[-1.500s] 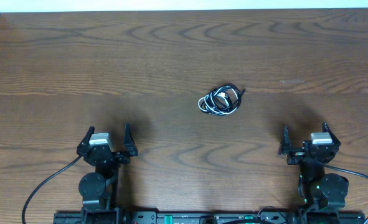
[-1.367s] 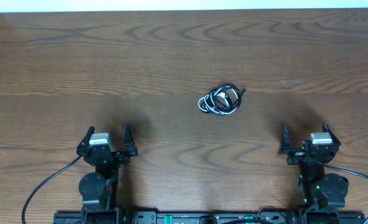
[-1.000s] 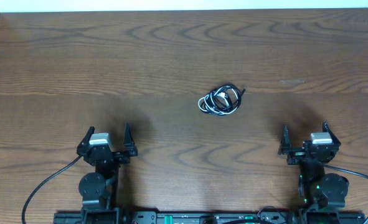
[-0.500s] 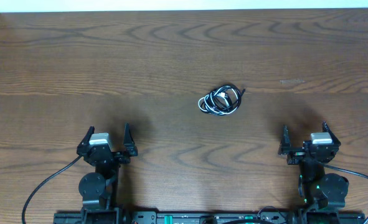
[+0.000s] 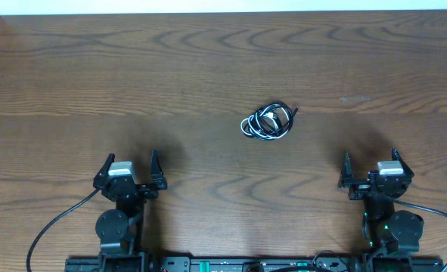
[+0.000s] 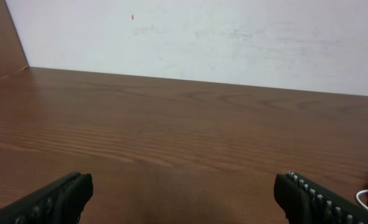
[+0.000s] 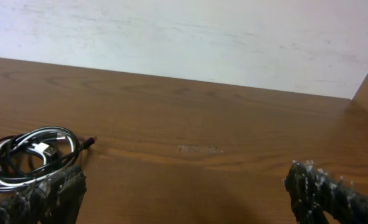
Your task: Untangle cables
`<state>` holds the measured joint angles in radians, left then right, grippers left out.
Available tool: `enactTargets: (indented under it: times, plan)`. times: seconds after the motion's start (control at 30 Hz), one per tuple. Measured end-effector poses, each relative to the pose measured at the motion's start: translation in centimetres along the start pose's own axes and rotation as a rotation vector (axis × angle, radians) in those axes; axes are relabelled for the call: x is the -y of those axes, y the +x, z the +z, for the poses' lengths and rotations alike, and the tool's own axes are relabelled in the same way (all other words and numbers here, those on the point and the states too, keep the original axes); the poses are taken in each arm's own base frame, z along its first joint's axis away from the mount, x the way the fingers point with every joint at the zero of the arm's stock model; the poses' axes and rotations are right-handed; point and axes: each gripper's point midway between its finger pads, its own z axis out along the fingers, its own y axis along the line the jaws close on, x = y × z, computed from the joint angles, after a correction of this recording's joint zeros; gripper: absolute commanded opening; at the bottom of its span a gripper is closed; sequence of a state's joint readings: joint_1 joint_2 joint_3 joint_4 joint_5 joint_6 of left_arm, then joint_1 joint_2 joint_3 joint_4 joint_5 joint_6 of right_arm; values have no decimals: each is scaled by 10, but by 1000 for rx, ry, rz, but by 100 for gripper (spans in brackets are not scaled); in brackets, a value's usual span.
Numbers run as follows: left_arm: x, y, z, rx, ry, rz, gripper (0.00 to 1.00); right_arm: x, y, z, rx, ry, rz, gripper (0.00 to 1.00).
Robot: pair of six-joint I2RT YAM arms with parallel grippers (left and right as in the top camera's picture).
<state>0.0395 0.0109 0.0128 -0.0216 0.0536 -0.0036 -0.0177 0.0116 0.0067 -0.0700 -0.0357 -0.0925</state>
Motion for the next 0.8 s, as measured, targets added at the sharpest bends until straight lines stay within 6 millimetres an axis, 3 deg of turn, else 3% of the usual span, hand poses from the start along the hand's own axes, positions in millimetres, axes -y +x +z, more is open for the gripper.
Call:
enactTargets:
  times: [0.8]
  plan:
    - [0,0,0,0,0,0,98,9,1,0,-5,54,-29,99]
